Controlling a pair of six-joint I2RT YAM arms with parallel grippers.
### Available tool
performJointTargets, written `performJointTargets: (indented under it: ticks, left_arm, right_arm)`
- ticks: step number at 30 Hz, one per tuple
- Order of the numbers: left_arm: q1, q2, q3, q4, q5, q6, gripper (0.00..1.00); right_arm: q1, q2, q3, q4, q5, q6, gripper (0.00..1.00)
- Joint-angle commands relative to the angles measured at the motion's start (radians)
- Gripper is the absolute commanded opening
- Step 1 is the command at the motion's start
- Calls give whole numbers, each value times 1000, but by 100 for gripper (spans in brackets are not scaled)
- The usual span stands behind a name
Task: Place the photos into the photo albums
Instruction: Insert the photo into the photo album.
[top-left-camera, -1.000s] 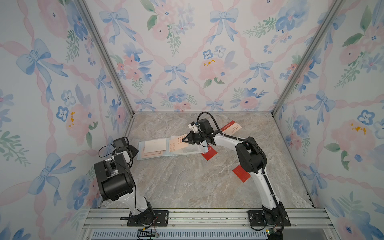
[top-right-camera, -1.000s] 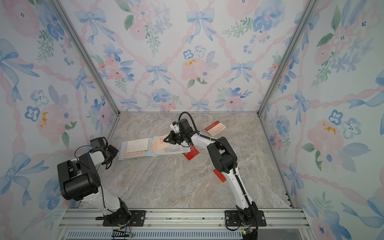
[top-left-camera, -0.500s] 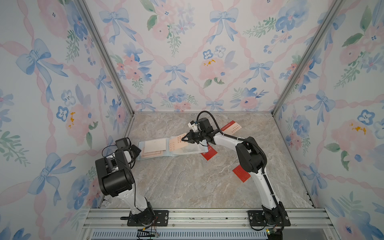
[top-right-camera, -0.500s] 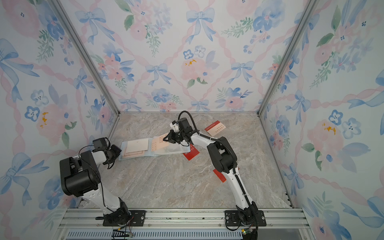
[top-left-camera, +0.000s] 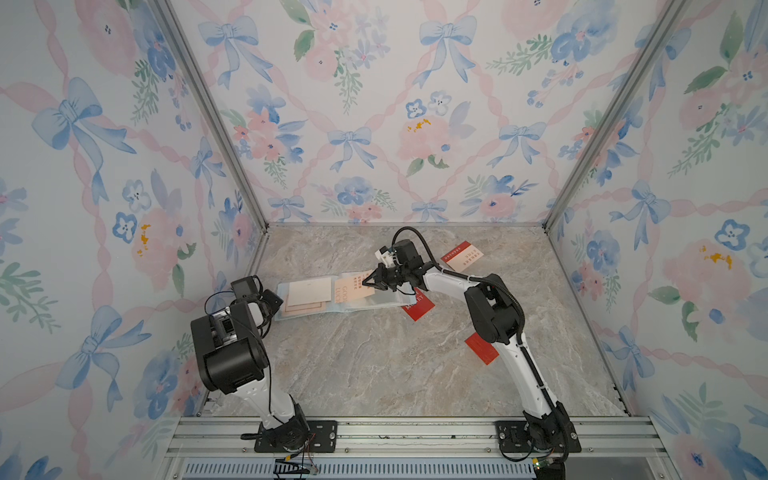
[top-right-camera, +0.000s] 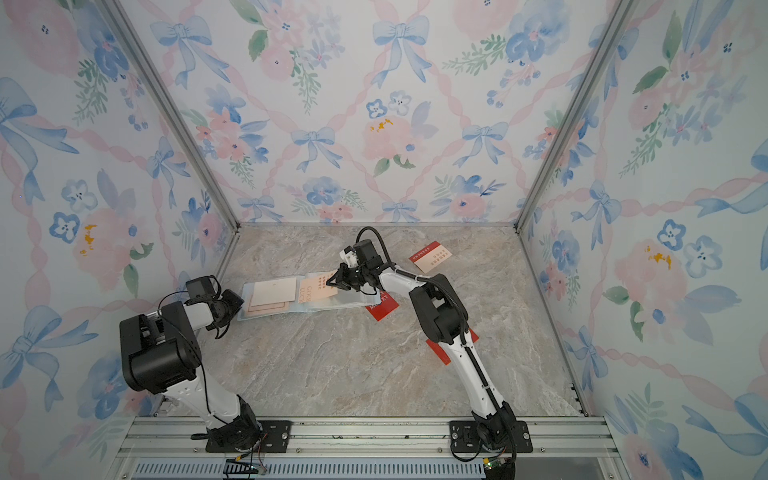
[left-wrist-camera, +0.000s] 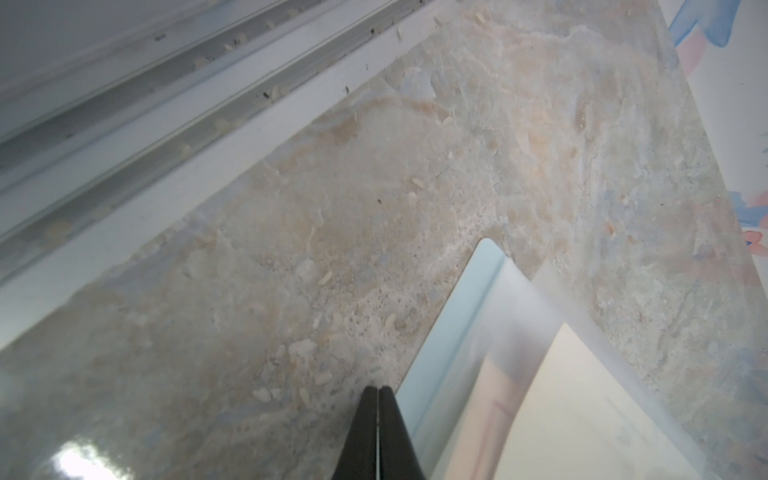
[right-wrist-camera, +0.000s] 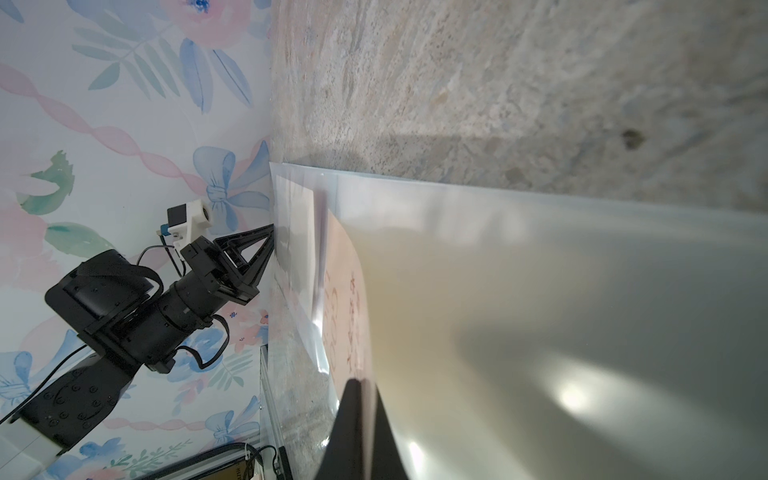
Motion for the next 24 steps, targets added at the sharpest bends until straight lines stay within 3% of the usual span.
performJointTargets:
  ticks: [1, 15, 24]
  left_arm:
    - [-4, 5, -21, -20, 18, -6, 8]
    - [-13, 12, -31, -13, 28, -1, 7]
    - [-18, 10, -32, -10, 29, -5, 7]
  right_arm:
    - [14, 34, 47, -4, -10, 15, 2]
    - [40, 73, 105, -25, -21, 25, 2]
    - [30, 29, 55, -18, -7, 13, 2]
